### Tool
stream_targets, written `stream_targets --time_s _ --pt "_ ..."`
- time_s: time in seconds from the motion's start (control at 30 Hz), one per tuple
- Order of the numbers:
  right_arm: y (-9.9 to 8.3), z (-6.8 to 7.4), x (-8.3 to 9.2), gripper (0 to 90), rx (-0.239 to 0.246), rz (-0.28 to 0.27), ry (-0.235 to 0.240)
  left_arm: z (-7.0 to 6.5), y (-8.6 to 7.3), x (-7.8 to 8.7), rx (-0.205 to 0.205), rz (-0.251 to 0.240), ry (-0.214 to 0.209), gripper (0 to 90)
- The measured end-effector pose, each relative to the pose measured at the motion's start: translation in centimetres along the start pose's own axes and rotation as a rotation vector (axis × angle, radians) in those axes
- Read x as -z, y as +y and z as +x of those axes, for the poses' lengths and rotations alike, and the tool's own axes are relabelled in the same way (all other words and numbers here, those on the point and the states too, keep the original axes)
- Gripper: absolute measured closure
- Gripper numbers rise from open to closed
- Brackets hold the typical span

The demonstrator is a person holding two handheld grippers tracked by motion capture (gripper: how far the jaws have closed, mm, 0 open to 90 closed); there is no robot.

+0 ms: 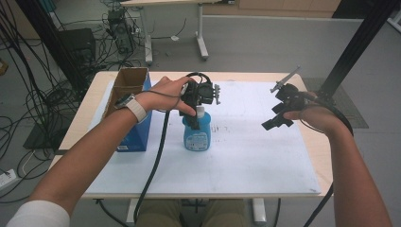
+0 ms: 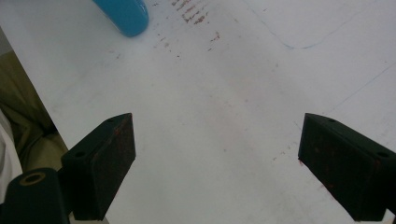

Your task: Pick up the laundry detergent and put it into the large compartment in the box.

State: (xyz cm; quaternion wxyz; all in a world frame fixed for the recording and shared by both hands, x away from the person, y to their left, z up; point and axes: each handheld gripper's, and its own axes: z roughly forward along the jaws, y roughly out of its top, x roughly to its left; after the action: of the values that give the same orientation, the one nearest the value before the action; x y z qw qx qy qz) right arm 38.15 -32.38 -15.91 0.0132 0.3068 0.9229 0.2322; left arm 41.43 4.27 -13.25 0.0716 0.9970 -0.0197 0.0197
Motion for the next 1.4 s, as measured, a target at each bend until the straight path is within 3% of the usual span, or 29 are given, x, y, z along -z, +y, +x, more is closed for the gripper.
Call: stream_targets --time_s 1.4 --pt "-0.7 0.0 -0.4 11.1 -0.007 -0.003 0.007 -0.4 0.9 -2.7 -0.026 0.014 0.003 10.9"
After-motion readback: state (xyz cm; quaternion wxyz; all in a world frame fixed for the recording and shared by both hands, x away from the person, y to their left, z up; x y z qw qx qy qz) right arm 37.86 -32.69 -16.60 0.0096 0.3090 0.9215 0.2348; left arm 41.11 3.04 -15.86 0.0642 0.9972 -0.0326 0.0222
